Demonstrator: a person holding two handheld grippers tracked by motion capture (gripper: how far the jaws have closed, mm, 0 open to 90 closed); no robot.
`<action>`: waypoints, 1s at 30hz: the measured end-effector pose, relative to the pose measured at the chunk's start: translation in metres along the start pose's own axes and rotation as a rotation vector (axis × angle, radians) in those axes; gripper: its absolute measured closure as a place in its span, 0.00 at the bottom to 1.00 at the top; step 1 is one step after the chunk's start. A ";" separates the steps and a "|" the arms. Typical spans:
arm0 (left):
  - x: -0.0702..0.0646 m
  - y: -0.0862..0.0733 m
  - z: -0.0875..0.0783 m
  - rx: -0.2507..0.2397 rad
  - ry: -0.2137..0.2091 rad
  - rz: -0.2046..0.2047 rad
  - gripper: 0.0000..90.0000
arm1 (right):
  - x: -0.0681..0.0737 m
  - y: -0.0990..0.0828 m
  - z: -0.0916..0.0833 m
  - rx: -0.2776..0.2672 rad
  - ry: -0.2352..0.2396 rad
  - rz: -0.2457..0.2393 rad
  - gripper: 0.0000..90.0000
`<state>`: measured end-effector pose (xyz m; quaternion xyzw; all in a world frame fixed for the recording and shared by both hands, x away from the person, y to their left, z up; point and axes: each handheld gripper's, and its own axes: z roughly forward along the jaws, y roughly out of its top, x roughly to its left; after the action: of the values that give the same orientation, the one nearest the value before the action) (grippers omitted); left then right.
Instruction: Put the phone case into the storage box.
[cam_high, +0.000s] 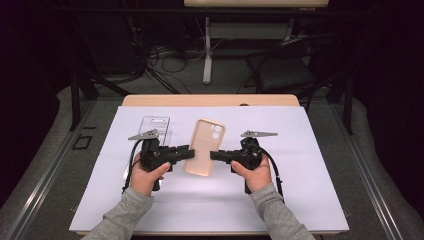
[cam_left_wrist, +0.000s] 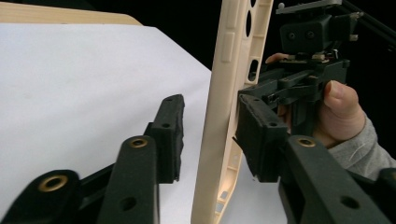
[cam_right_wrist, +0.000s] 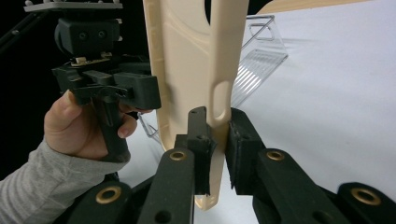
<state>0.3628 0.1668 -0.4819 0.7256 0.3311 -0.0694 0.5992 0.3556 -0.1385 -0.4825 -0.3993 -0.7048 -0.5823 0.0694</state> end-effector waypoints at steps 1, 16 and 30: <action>0.000 0.000 0.000 0.000 0.001 -0.002 0.66 | 0.000 0.000 0.000 0.001 -0.002 -0.001 0.90; 0.003 0.002 -0.005 -0.018 0.068 0.023 0.55 | -0.001 0.000 -0.002 -0.011 -0.059 -0.026 0.90; 0.005 0.003 -0.012 -0.021 0.174 0.082 0.50 | -0.001 0.000 -0.005 -0.021 -0.099 -0.045 0.90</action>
<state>0.3649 0.1798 -0.4786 0.7357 0.3527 0.0221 0.5779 0.3548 -0.1432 -0.4811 -0.4124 -0.7100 -0.5705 0.0174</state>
